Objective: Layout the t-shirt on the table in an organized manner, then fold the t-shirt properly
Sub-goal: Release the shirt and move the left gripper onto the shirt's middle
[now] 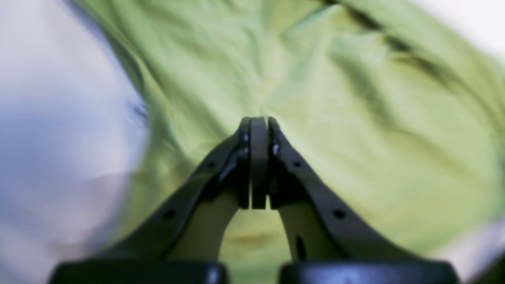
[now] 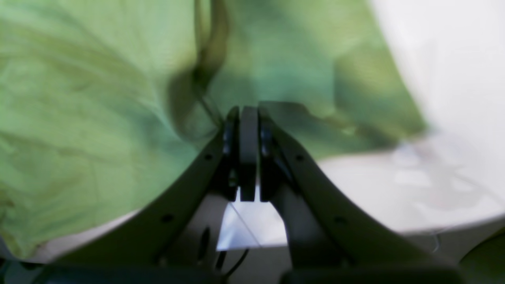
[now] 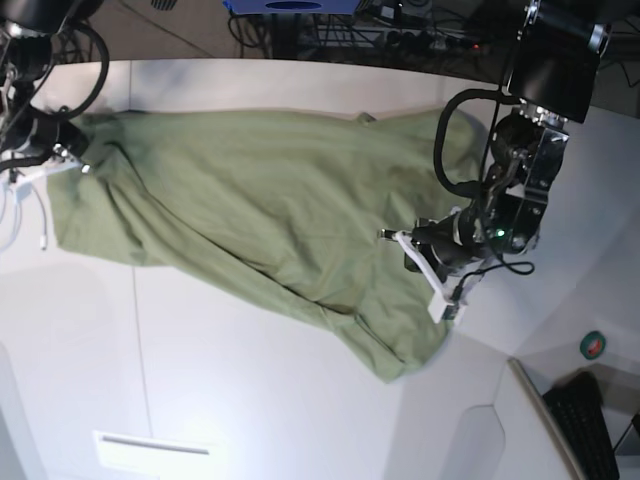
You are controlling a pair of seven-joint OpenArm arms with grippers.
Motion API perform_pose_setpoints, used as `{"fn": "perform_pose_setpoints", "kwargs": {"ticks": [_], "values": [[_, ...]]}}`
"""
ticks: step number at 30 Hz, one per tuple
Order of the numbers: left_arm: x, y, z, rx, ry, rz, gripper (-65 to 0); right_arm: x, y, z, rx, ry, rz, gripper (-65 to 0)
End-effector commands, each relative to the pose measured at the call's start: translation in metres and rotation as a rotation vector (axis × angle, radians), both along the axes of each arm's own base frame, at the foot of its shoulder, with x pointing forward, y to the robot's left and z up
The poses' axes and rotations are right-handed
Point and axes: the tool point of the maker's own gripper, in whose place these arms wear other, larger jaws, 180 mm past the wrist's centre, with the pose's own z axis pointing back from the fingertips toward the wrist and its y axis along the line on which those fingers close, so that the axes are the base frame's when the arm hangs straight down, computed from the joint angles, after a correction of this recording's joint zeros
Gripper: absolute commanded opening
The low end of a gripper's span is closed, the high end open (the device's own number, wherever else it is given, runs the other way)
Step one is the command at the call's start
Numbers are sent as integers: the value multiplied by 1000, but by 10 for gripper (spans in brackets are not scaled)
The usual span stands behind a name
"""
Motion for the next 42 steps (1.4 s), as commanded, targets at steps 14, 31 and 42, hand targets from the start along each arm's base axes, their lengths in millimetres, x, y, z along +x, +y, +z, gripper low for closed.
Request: {"fn": "perform_pose_setpoints", "kwargs": {"ticks": [14, 31, 42], "values": [[-27, 19, -52, 454, 37, -164, -650, 32, -6, -21, 38, 56, 28, -650], [-114, 3, -51, 363, 165, -210, -650, 189, 71, 5, -6, -73, 306, -650], [-76, -6, 4, 274, 64, -129, -650, 234, 66, 85, -108, -232, 425, -650]]}}
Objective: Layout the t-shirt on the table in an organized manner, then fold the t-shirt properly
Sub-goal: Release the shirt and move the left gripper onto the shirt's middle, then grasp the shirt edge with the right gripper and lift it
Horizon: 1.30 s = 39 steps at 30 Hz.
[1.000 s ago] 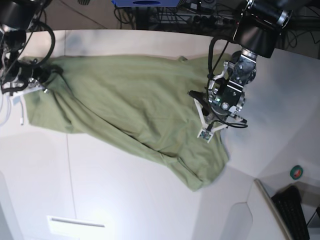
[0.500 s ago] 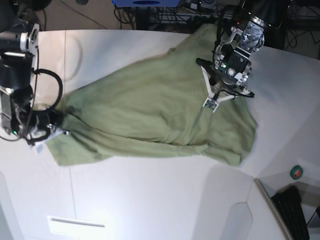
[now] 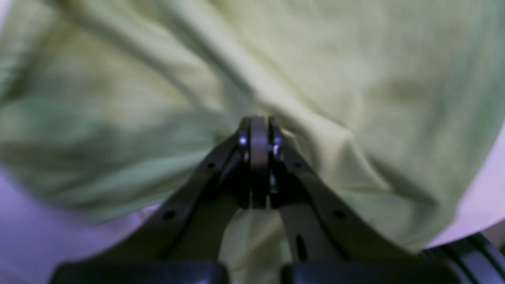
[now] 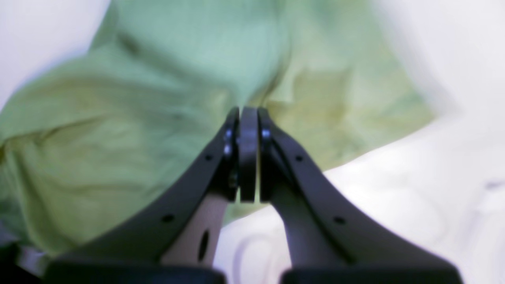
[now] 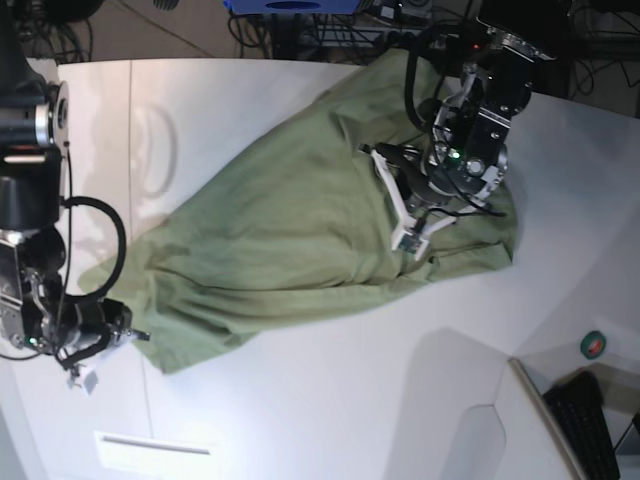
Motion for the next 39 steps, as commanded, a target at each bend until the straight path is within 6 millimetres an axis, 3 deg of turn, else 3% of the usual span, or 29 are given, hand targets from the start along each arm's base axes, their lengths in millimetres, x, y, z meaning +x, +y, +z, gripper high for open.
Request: {"fn": "perform_pose_setpoints", "kwargs": {"ticks": [1, 4, 8, 12, 15, 19, 22, 28, 34, 39], "values": [[13, 7, 16, 2, -57, 12, -650, 8, 4, 23, 4, -61, 16, -650], [21, 37, 35, 37, -96, 74, -650, -23, 18, 37, -16, -62, 50, -650], [28, 87, 50, 68, -143, 210, -650, -78, 78, 42, 56, -76, 155, -650], [31, 145, 73, 104, -197, 303, -650, -127, 130, 25, 174, -19, 179, -650], [27, 181, 88, 131, -224, 343, -650, -151, 152, 13, 236, 35, 173, -650], [22, 205, 95, 131, -263, 401, -650, -178, 191, 4, 255, 84, 293, -650], [19, 222, 89, 121, -283, 451, -650, -194, 216, -2, 263, 115, 376, -650], [3, 248, 78, 120, -252, 544, -650, -218, 228, -51, 253, 226, 385, -650], [3, 250, 80, 121, -257, 548, -650, -243, 238, -70, 243, 292, 431, -650], [4, 248, 81, 122, -260, 542, -650, -254, 214, -91, 199, 358, 405, -650]]}}
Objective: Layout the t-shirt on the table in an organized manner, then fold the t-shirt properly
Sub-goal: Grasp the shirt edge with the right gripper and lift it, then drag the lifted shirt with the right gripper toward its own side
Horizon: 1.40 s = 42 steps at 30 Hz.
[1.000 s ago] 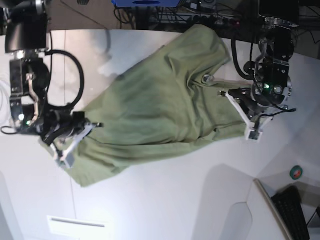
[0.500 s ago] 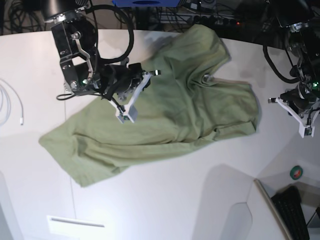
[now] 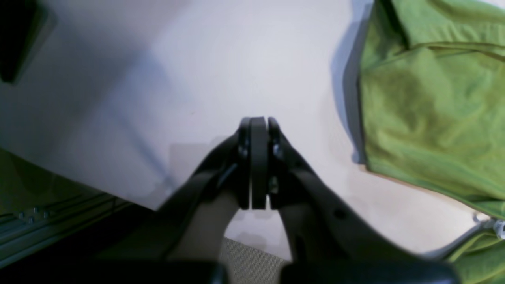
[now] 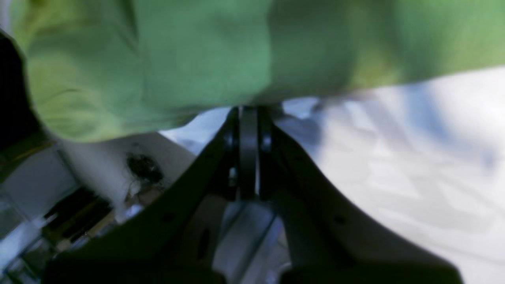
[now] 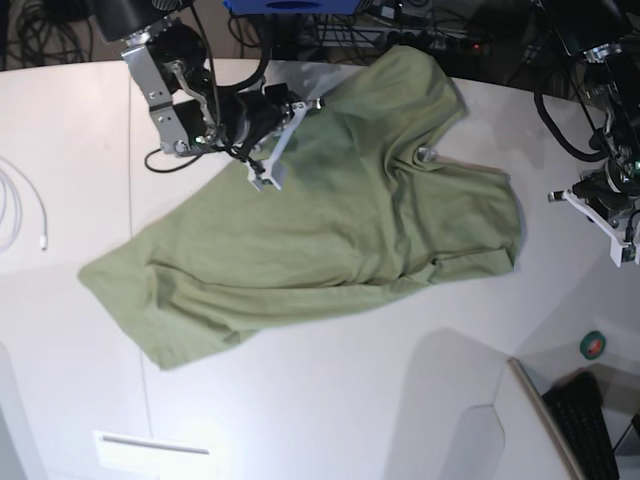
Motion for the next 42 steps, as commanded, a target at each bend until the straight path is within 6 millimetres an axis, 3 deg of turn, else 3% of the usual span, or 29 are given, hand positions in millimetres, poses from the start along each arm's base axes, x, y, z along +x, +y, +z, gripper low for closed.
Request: {"fn": "perform_pose_setpoints", "kwargs": {"ticks": [1, 3, 7, 10, 13, 15, 18, 22, 25, 28, 32, 35, 38, 42], "values": [[9, 7, 16, 32, -44, -6, -650, 4, -14, -4, -46, -9, 1, -650], [9, 7, 16, 32, -44, -6, -650, 4, -28, -7, -73, -9, 0, -650], [9, 8, 16, 36, -42, -5, -650, 19, -75, -10, -132, -12, -95, -650], [9, 8, 17, 37, -43, -4, -650, 34, -123, -10, -197, -31, -173, -650], [8, 8, 16, 36, -40, -5, -650, 53, -160, -2, -243, -64, -235, -650], [8, 7, 16, 33, -41, -5, -650, 60, -168, 12, -246, -78, -246, -650], [8, 8, 16, 33, -42, -3, -650, 68, -151, 46, -211, -149, -203, -650], [8, 11, 17, 40, -41, 2, -650, 73, -94, 93, -102, -221, -114, -650], [8, 11, 17, 41, -42, 4, -650, 74, -45, 110, -9, -216, -53, -650], [8, 12, 18, 42, -42, 4, -650, 68, -7, 98, 37, -176, 12, -650], [7, 12, 18, 44, -41, 2, -650, 50, 30, 61, 41, -117, 100, -650], [7, 12, 18, 44, -41, 2, -650, 31, 35, 30, 12, -61, 130, -650], [7, 12, 17, 44, -39, 3, -650, 21, 23, 9, -22, -16, 108, -650], [7, 12, 17, 44, -39, 3, -650, 22, -27, -7, -106, 0, 62, -650]]}}
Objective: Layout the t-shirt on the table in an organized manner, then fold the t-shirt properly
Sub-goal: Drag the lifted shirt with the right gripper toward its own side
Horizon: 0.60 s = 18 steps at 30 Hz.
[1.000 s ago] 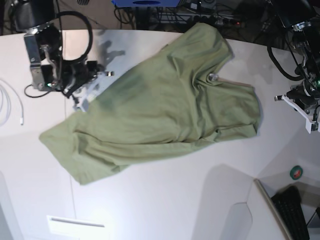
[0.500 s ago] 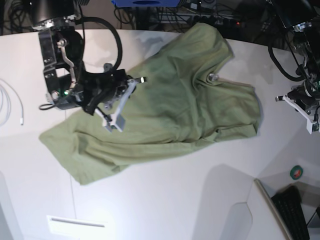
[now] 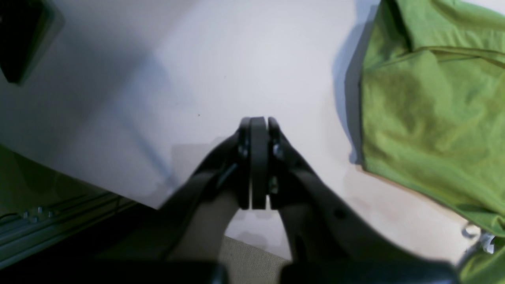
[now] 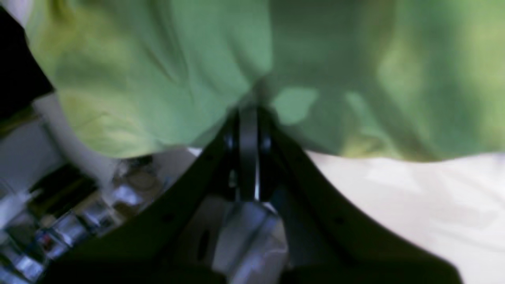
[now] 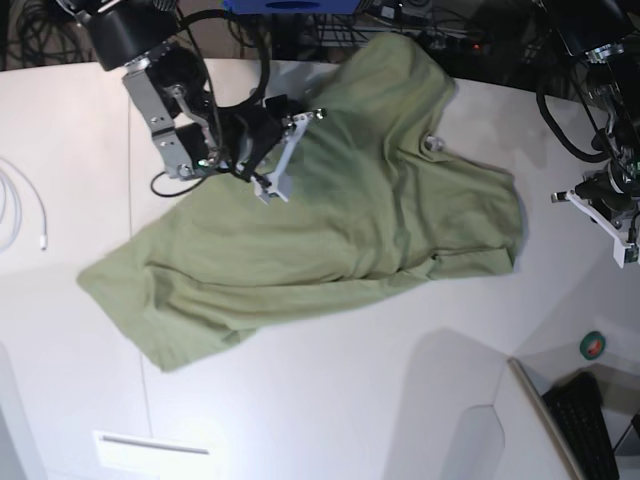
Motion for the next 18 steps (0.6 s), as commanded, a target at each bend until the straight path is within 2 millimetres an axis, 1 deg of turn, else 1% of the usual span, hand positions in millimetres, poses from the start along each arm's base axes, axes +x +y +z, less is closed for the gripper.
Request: {"fn": "perform_pose_setpoints", "kwargs": {"ticks": [1, 3, 5, 9, 10, 12, 14, 16, 17, 18], "values": [[7, 8, 14, 32, -36, 0, -650, 12, -36, -8, -111, -33, -19, -650], [7, 8, 14, 32, -36, 0, -650, 20, -72, -11, -164, -38, -69, -650], [7, 8, 15, 34, -39, -1, -650, 30, -113, -12, -225, -49, -116, -650], [7, 8, 15, 33, -38, -1, -650, 72, -181, 3, -327, -114, -197, -650], [7, 8, 15, 33, -38, -1, -650, 85, -201, 8, -358, -126, -222, -650], [7, 8, 15, 33, -38, -1, -650, 102, -235, 12, -409, -123, -275, -650], [6, 8, 14, 33, -35, -1, -650, 126, -272, 19, -458, -152, -336, -650], [-1, 10, 11, 41, -17, -3, -650, 145, -298, 25, -480, -180, -365, -650], [-2, 12, 12, 49, -23, -11, -650, 157, -307, 30, -478, -199, -372, -650], [-4, 13, 11, 54, -30, -17, -650, 165, -312, 35, -474, -209, -373, -650]]}}
